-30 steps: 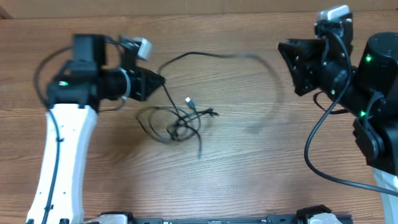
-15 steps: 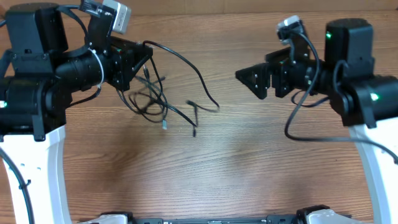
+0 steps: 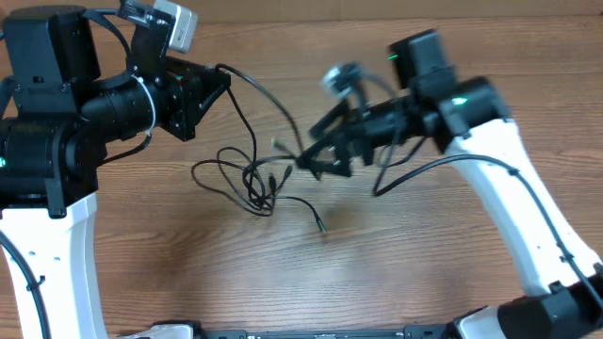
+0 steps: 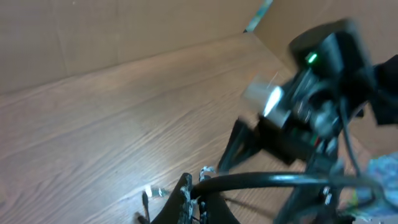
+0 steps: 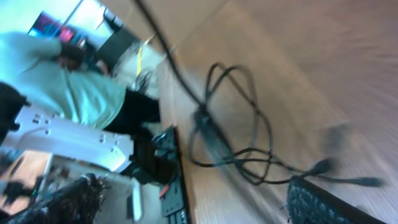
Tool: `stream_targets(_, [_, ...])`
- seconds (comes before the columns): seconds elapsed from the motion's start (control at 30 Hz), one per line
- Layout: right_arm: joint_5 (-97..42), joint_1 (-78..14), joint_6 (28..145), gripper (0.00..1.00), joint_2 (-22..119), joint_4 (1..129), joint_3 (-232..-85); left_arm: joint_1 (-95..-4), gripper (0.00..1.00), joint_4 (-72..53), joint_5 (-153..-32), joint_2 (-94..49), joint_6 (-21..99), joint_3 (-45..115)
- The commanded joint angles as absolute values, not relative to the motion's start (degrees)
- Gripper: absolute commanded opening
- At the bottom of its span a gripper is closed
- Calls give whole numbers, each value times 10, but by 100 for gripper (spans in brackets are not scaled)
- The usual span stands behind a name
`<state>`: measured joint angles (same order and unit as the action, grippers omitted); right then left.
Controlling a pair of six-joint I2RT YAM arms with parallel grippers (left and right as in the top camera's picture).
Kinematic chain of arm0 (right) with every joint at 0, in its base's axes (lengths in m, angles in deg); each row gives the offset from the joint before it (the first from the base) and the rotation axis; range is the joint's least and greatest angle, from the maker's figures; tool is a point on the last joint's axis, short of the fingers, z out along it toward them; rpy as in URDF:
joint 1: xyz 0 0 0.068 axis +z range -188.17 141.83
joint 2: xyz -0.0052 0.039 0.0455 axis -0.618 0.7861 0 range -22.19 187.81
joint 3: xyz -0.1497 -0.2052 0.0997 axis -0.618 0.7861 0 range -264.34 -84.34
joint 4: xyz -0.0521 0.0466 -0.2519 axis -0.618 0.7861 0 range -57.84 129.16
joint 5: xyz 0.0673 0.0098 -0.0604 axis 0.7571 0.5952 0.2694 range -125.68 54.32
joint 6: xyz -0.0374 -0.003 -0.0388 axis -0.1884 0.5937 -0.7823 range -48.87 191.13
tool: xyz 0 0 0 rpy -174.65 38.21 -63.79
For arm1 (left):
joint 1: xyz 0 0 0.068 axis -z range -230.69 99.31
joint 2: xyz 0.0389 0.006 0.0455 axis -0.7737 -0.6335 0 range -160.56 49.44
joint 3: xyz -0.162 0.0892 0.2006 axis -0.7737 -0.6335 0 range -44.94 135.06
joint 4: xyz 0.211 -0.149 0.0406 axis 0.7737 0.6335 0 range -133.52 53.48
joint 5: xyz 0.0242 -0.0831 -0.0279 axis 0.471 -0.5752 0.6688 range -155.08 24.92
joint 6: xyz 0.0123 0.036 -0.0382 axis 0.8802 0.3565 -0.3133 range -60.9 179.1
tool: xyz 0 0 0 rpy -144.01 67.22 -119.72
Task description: Untangle cables
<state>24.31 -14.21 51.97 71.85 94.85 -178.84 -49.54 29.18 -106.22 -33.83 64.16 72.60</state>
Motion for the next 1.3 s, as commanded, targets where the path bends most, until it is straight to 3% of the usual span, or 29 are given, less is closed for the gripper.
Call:
stream_targets(0.0, [216,-112,494,91,734,940,-1792,-491,4,281,-1065,-332,646,741])
stream_targets(0.07, [207,-102,494,89,744,935,-1792,-491,4,276,-1065,-331,646,744])
stream_targets(0.13, [207,-95,495,81,756,931,-1792,-491,4,271,-1064,-331,642,750])
stream_targets(0.2, [207,-89,496,78,771,931,-1792,-491,4,262,-1065,-332,633,757])
stream_targets(0.3, [207,-84,496,84,789,929,-1792,-491,4,245,-1065,-332,621,769])
stream_targets(0.57, [209,-77,500,80,812,880,-1785,-491,4,222,-1066,-332,595,824])
stream_targets(1.13, [169,-78,506,86,812,822,-1785,-491,5,174,-1081,-331,561,885])
stream_targets(1.2, [169,-77,515,80,812,822,-1785,-491,5,165,-1081,-331,552,891])
stream_targets(1.23, [169,-76,516,66,812,823,-1785,-491,5,161,-1081,-331,552,893])
stream_targets(1.27, [169,-76,516,42,812,823,-1785,-491,5,160,-1081,-331,551,895])
